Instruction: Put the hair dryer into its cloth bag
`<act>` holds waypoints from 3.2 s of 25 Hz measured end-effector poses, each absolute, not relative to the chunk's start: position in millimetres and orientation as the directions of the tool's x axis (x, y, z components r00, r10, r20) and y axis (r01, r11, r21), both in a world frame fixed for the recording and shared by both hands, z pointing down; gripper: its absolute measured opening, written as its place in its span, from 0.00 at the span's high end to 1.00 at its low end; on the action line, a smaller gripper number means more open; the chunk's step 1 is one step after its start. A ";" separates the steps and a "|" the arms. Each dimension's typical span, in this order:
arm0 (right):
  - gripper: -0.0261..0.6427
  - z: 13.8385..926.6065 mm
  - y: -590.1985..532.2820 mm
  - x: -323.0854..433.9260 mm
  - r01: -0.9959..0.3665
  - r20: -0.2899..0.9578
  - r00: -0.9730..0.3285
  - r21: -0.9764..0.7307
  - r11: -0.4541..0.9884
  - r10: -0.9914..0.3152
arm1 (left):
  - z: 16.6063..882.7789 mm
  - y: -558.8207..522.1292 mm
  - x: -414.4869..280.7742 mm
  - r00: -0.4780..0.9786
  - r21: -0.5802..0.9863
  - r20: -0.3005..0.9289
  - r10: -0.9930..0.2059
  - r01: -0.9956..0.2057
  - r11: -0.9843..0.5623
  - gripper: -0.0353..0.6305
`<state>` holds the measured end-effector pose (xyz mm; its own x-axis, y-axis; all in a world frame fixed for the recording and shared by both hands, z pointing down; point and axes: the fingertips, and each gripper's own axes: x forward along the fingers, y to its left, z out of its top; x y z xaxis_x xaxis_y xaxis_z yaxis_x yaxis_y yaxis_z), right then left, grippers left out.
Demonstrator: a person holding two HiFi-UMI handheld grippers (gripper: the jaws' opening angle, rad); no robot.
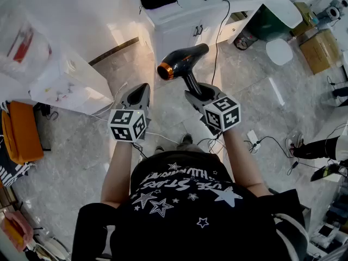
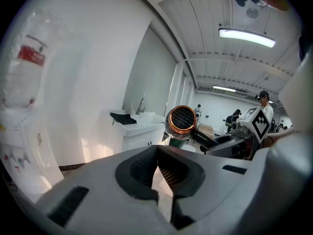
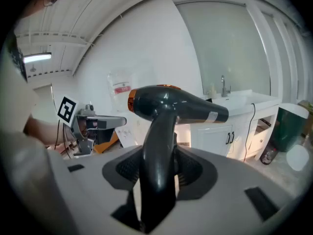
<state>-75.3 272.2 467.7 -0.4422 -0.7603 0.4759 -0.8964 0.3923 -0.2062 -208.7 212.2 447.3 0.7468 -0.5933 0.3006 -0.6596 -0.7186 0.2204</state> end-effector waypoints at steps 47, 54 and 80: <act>0.68 467.7 83.0 58.8 -0.848 0.449 -0.530 -0.267 0.458 -0.719 | 456.1 -11.2 -96.4 0.700 0.158 0.330 -0.633 -0.702 -0.695 0.93; 0.69 467.2 18.9 70.5 -0.853 0.455 -0.522 -0.286 0.437 -0.721 | 459.8 -87.0 -86.1 0.693 0.145 0.348 -0.631 -0.705 -0.694 0.93; 0.69 480.0 -82.8 82.2 -0.801 0.474 -0.599 -0.360 0.479 -0.645 | 537.5 -263.7 -61.7 0.593 -0.104 0.515 -0.619 -0.673 -0.732 0.71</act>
